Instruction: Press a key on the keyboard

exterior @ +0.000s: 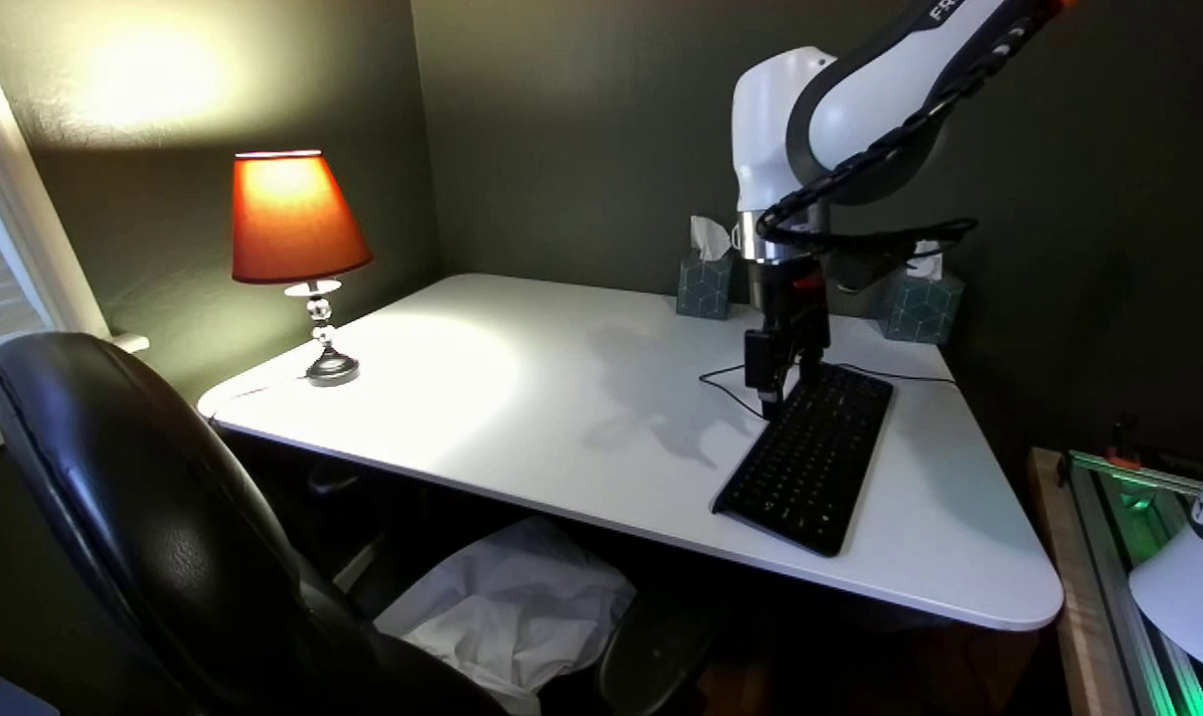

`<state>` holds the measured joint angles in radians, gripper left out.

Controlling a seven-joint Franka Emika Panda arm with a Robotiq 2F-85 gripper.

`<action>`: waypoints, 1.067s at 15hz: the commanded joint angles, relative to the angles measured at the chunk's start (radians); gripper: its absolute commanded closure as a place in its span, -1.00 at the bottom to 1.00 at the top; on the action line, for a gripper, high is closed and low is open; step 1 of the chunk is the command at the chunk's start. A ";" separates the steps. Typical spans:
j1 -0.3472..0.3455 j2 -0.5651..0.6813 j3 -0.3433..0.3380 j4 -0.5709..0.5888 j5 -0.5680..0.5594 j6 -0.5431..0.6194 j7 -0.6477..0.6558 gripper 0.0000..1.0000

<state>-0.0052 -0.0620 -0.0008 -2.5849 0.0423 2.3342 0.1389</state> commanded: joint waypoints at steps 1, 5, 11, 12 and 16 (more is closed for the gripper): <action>-0.013 -0.125 -0.005 -0.090 -0.005 0.024 0.044 -1.00; -0.033 -0.216 -0.002 -0.131 -0.012 0.015 0.087 -1.00; -0.069 -0.343 0.011 -0.180 -0.032 0.003 0.156 -1.00; -0.075 -0.367 0.016 -0.189 -0.040 -0.007 0.169 -1.00; -0.081 -0.352 0.014 -0.160 -0.033 -0.010 0.156 -1.00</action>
<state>-0.0807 -0.4148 0.0077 -2.7454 0.0061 2.3257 0.2979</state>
